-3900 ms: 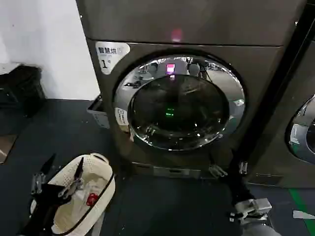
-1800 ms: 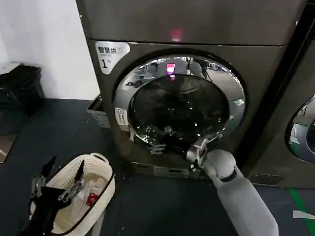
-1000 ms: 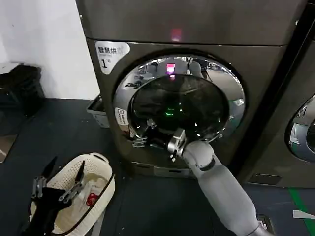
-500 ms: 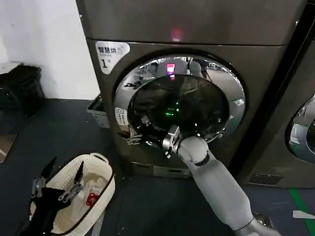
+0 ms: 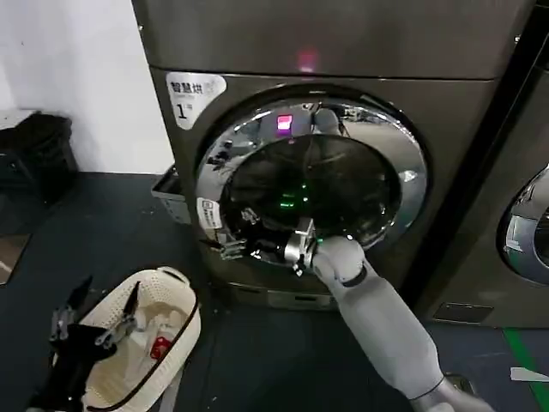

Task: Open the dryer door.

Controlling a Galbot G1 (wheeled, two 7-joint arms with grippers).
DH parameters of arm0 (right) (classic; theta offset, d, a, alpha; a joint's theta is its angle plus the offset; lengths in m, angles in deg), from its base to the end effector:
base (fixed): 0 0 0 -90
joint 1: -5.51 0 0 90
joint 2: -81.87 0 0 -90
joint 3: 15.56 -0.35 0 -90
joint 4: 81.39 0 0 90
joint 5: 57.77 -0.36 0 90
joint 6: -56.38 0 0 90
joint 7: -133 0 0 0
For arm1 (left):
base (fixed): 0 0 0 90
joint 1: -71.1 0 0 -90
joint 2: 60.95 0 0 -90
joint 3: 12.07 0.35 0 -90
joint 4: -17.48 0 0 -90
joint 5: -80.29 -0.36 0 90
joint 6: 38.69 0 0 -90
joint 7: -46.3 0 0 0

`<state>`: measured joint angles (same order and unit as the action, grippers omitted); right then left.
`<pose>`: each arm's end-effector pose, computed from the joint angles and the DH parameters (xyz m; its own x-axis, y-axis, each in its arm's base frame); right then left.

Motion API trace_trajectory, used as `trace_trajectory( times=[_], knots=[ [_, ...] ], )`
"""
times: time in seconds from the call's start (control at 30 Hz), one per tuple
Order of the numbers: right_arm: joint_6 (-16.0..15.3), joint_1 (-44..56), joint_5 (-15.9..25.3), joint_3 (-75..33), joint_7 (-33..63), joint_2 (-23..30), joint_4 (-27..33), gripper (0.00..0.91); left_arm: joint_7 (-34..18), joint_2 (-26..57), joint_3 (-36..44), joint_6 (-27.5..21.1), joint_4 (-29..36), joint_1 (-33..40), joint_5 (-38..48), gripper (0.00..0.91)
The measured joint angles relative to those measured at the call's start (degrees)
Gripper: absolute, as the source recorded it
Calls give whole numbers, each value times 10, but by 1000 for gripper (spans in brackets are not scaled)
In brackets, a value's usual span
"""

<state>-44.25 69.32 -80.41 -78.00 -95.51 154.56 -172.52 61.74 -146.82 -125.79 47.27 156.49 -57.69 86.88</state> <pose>0.4527 0.0570 -0.1974 -0.2545 -0.9670 -0.0092 -0.9586 0.2535 -0.1300 0.1239 0.1004 -0.1909 -0.9944 0.0349 -0.1000 0.0110 0.9731 0.2301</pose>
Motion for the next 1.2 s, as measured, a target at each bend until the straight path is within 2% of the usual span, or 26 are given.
trace_trajectory(
  times=[0.17, 0.33, 0.47, 0.67, 0.9, 1.2],
  knots=[
    [-2, 14, -1, -11, -47, -14, -15, 907, -15, 19, -6, -26, -11, 22, 23, 907],
    [-4, 31, 0, -23, -91, -33, -30, 907, -3, 37, -13, -33, -21, 45, 50, 907],
    [1, 47, -4, -37, -129, -46, -40, 907, 9, 51, -14, -26, -33, 62, 69, 907],
    [3, 70, -29, -58, -197, -57, -55, 907, 20, 71, -11, 20, -58, 78, 113, 907],
    [5, 97, -33, -79, -295, -74, -70, 907, 33, 79, -8, 8, -68, 87, 145, 907],
    [14, 119, -47, -98, -348, -90, -75, 907, 47, 97, -3, -1, -72, 100, 183, 907]
  ],
)
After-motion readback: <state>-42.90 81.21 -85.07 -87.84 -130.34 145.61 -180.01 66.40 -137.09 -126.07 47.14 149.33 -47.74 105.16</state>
